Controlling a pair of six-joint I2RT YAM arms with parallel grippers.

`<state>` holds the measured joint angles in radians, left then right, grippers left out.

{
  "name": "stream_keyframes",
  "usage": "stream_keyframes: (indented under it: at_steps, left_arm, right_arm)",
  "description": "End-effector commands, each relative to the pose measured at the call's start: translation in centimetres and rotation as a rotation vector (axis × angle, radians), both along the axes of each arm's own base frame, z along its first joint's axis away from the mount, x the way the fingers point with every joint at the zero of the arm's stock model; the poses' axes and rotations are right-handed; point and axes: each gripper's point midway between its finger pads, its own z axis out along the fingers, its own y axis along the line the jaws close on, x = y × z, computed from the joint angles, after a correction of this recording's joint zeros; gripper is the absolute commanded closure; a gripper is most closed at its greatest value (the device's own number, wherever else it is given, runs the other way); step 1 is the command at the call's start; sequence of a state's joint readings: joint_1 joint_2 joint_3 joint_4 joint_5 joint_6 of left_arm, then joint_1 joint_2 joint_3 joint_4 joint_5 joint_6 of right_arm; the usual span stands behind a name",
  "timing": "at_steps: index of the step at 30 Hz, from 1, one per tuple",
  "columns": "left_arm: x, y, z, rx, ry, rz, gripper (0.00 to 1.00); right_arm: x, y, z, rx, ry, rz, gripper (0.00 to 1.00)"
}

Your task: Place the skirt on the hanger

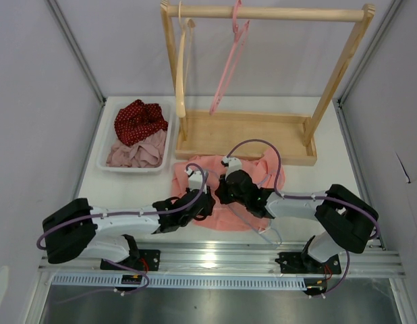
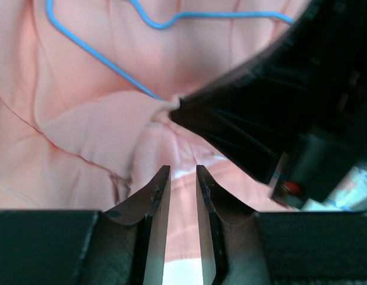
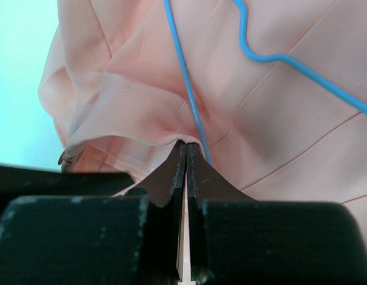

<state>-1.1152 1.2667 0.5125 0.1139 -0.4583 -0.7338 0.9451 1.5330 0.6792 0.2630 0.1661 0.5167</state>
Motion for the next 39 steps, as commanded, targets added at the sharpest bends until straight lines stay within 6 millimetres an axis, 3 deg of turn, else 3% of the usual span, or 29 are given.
stream_keyframes:
  at_steps: [1, 19, 29, 39]
  left_arm:
    - [2.0, -1.0, 1.2, -0.073, -0.036, 0.053, 0.72]
    - [5.2, -1.6, -0.3, -0.029, -0.064, 0.145, 0.68]
    - [6.0, -1.0, -0.7, -0.012, -0.071, 0.206, 0.69]
    - [6.1, -1.4, -1.9, -0.001, -0.046, 0.203, 0.77]
  right_arm:
    - [0.1, 0.5, 1.7, 0.052, -0.003, 0.016, 1.00]
    - [0.1, -0.3, 1.1, 0.044, 0.027, 0.023, 1.00]
    - [0.2, -0.9, 1.4, 0.042, 0.025, 0.020, 1.00]
    - [0.1, -1.1, 1.3, 0.041, 0.030, 0.016, 1.00]
